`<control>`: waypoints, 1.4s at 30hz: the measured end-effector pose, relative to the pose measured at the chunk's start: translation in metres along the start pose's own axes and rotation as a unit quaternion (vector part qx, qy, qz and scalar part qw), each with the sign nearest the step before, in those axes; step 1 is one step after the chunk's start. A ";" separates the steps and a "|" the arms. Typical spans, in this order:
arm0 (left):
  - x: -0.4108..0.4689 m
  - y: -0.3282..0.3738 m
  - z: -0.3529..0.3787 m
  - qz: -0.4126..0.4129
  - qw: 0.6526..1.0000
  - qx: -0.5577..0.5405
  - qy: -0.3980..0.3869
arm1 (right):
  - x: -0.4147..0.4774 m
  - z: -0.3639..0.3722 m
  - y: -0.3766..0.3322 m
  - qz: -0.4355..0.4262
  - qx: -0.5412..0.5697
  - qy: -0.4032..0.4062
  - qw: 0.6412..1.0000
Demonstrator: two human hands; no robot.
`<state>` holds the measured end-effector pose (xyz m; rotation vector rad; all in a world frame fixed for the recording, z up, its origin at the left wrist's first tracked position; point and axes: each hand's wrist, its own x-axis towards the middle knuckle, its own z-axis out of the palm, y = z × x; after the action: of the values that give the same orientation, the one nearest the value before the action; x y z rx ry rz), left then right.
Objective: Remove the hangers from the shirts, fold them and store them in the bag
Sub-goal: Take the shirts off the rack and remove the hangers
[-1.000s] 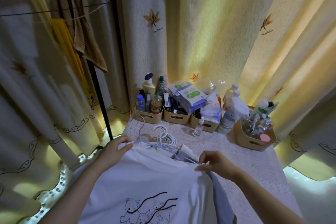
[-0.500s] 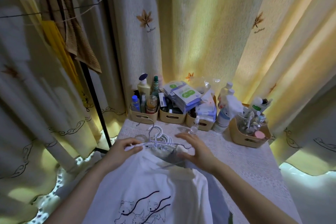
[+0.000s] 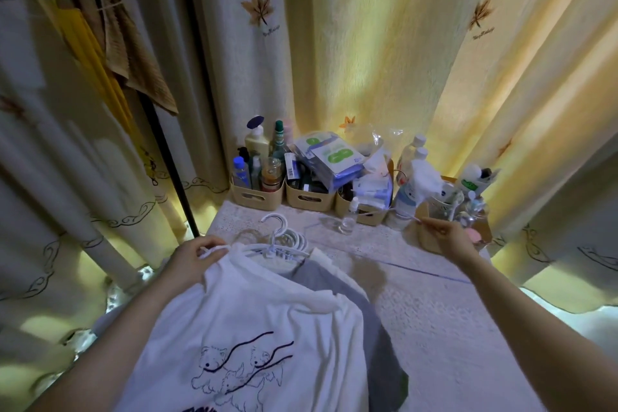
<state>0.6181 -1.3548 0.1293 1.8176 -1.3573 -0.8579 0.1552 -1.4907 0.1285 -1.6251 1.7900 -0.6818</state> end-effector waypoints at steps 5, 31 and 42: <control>0.000 0.002 0.021 -0.003 0.999 0.005 -0.047 | -0.001 0.002 0.075 0.075 -0.031 0.044 0.996; 0.043 -0.033 0.015 0.061 0.987 0.068 -0.130 | 0.056 0.008 0.086 0.173 -0.175 0.049 0.968; 0.047 -0.035 0.009 0.057 0.981 0.062 -0.172 | 0.006 0.068 0.002 0.064 -0.064 0.148 0.985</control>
<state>0.6385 -1.3945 0.0906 1.7159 -1.7496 -1.0826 0.2041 -1.4942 0.0804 -1.5359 2.1707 -0.7967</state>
